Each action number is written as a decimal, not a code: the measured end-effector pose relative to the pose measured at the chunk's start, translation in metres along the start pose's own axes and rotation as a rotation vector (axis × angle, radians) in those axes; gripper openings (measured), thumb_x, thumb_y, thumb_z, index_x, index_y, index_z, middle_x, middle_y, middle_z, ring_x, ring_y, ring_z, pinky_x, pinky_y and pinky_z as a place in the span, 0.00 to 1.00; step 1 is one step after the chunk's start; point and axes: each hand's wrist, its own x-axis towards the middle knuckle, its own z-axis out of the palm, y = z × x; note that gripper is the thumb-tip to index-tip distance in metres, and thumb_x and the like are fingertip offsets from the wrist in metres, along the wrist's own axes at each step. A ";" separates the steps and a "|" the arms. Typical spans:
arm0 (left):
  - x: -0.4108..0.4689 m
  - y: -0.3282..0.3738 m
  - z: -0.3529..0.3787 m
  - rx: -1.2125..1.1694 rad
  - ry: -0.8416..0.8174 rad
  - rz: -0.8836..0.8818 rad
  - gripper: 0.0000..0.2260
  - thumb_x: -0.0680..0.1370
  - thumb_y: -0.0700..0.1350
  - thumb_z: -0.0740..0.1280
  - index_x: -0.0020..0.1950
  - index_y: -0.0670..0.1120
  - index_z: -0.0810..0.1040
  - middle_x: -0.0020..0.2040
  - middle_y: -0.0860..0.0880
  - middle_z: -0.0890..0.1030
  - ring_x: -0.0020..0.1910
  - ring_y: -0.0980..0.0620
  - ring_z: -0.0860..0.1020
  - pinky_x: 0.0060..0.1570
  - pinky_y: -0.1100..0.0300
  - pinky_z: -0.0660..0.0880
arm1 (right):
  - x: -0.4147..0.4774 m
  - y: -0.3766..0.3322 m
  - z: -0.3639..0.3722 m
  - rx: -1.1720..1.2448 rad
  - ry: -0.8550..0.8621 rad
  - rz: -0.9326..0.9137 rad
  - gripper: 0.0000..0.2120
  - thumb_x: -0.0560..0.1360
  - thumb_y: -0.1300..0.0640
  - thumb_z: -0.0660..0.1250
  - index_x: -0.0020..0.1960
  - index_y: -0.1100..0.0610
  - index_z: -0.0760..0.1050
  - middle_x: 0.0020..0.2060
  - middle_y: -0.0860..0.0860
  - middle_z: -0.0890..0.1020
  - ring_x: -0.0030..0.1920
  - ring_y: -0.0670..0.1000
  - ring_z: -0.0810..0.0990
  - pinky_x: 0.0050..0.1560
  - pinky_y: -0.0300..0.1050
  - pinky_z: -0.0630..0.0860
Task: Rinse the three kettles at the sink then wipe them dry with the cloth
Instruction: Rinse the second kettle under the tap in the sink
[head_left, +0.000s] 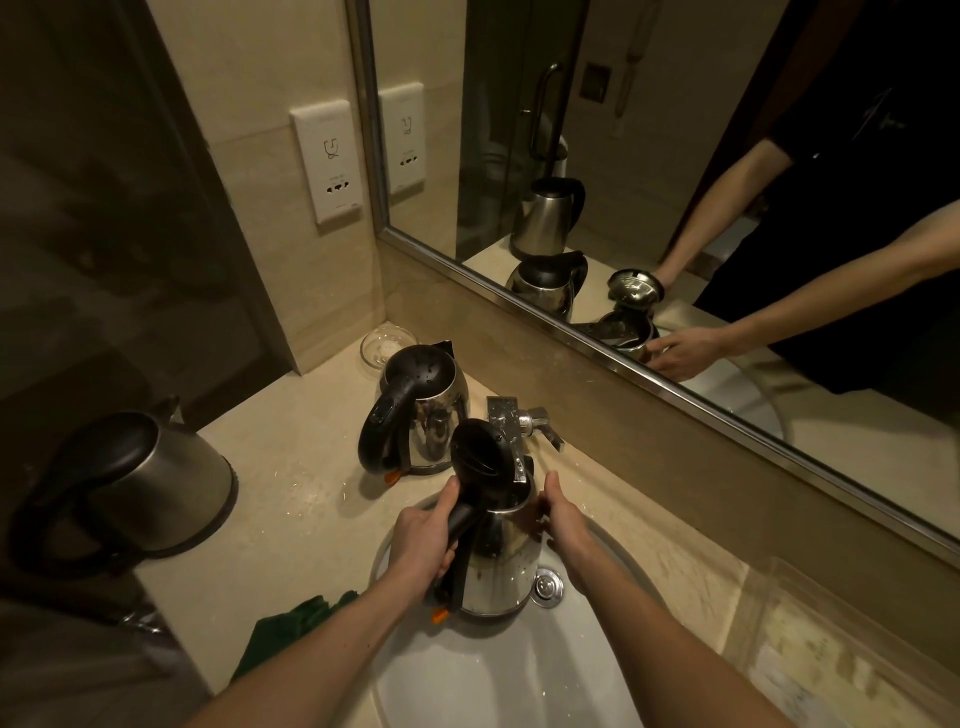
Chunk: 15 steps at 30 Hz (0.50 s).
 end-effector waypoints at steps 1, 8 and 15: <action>0.000 0.000 0.000 -0.003 -0.002 -0.005 0.25 0.79 0.63 0.62 0.32 0.45 0.73 0.23 0.49 0.70 0.20 0.53 0.68 0.23 0.61 0.65 | 0.000 0.000 0.000 0.001 -0.001 -0.002 0.32 0.82 0.40 0.42 0.69 0.60 0.70 0.68 0.58 0.73 0.69 0.57 0.69 0.71 0.51 0.58; 0.002 -0.001 0.001 -0.009 -0.013 -0.024 0.25 0.79 0.64 0.63 0.34 0.44 0.74 0.24 0.48 0.70 0.21 0.52 0.68 0.24 0.60 0.66 | -0.001 -0.001 -0.001 0.006 0.010 -0.013 0.31 0.82 0.41 0.43 0.69 0.61 0.69 0.69 0.59 0.72 0.70 0.57 0.68 0.71 0.51 0.58; 0.003 -0.002 0.001 0.002 -0.016 -0.004 0.25 0.79 0.63 0.62 0.35 0.44 0.75 0.24 0.48 0.72 0.21 0.52 0.69 0.24 0.61 0.67 | 0.002 -0.001 -0.001 0.008 0.014 -0.006 0.31 0.82 0.41 0.44 0.67 0.61 0.71 0.67 0.58 0.74 0.68 0.56 0.70 0.69 0.49 0.61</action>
